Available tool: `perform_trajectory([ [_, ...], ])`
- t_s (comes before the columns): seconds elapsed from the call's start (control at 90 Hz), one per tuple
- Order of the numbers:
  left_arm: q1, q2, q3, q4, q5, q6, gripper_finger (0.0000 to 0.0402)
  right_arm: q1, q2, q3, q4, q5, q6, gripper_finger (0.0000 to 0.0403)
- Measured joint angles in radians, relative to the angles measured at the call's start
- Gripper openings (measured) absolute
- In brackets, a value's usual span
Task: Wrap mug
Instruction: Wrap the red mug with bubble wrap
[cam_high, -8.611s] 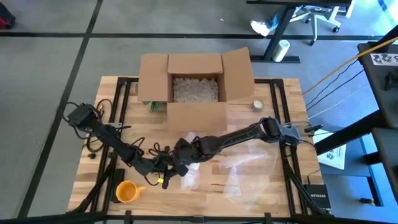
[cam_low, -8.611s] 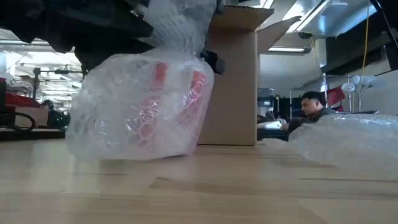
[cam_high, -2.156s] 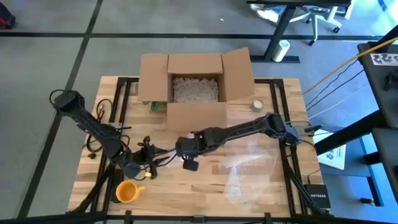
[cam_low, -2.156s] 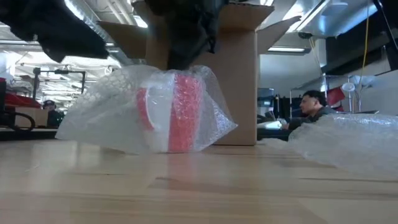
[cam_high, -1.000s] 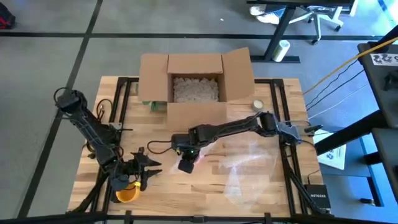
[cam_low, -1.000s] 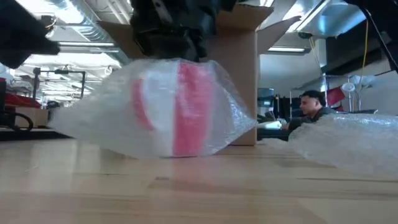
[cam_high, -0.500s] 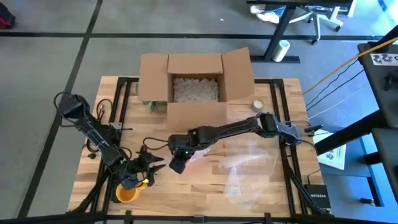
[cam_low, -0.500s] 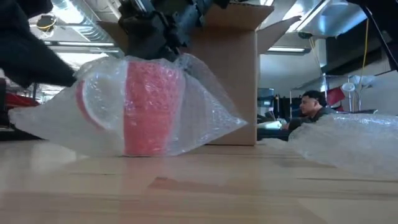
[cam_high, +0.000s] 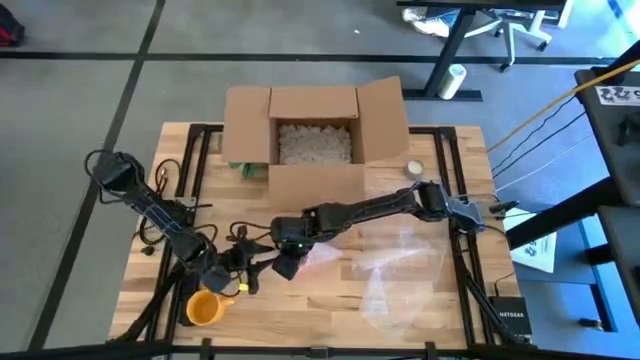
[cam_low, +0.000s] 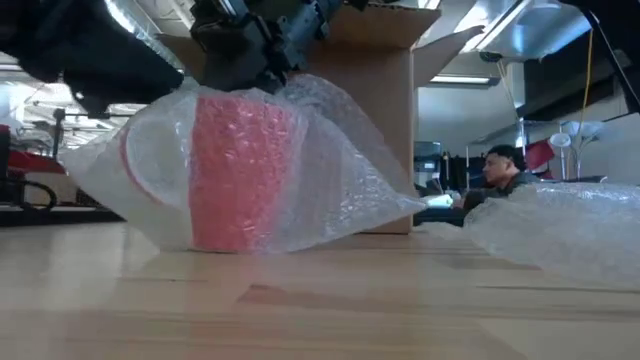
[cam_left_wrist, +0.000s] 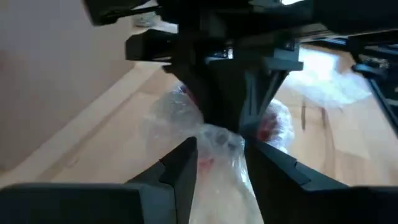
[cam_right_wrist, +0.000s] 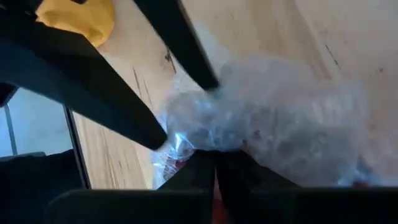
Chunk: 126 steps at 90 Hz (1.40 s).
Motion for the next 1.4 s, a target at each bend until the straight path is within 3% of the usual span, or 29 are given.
perform_trajectory([
  [0.444, 0.056, -0.001, 0.000, 0.006, 0.090, 0.015, 0.0117, 0.000, 0.000, 0.055, -0.085, 0.003, -0.009, 0.0000],
  [0.922, 0.056, -0.001, 0.000, 0.004, 0.095, 0.021, 0.0117, 0.032, -0.003, 0.344, -0.581, 0.193, -0.079, 0.0000],
  [1.133, 0.056, -0.001, 0.000, 0.005, 0.095, 0.023, 0.0117, 0.099, -0.003, 0.352, -0.798, 0.255, -0.061, 0.0000],
  [1.4, 0.055, 0.000, 0.000, 0.004, 0.127, 0.023, 0.0117, 0.205, -0.002, 0.332, -0.855, 0.358, 0.040, 0.0000],
])
